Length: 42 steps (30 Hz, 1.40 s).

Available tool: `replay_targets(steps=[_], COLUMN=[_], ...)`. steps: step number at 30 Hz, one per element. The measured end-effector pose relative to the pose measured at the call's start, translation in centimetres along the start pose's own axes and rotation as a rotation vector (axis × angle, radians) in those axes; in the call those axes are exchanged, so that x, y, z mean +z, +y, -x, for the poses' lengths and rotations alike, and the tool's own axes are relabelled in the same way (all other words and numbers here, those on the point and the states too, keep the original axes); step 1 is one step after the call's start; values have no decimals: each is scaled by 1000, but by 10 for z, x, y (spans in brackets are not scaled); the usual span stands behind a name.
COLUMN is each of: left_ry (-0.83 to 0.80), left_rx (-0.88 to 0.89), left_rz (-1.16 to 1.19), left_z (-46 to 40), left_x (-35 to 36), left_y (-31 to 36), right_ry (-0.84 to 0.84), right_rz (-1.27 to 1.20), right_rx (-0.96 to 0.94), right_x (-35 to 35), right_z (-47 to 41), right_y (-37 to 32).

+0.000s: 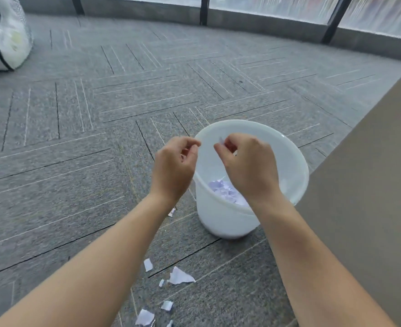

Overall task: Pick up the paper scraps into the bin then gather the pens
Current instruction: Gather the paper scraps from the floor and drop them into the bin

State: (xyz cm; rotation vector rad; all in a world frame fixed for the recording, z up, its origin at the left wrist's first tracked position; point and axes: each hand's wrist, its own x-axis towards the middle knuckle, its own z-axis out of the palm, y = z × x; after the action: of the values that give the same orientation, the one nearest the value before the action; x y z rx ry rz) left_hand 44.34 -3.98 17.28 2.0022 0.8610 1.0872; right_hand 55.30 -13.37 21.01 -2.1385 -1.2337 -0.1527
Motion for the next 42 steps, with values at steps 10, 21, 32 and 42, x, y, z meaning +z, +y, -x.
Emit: replay_targets(steps=[10,21,32,42], left_ry=[-21,-182,-224,-229], left_rx=[-399,-987,-580,-639], left_rz=[-528,-856,-705,-589], left_z=[154,289,277,261], left_x=[-99,-151,-129,-130], left_y=[-156,-209,-213,-216], right_ry=[-538,-956,-1081,-1120], right_rz=[-298,277,89,57], right_rx=[-207,-399,-531,-494], right_x=[122,239,273,266], right_z=[93,190,169,172], right_y=[-82,-31,-70,-66])
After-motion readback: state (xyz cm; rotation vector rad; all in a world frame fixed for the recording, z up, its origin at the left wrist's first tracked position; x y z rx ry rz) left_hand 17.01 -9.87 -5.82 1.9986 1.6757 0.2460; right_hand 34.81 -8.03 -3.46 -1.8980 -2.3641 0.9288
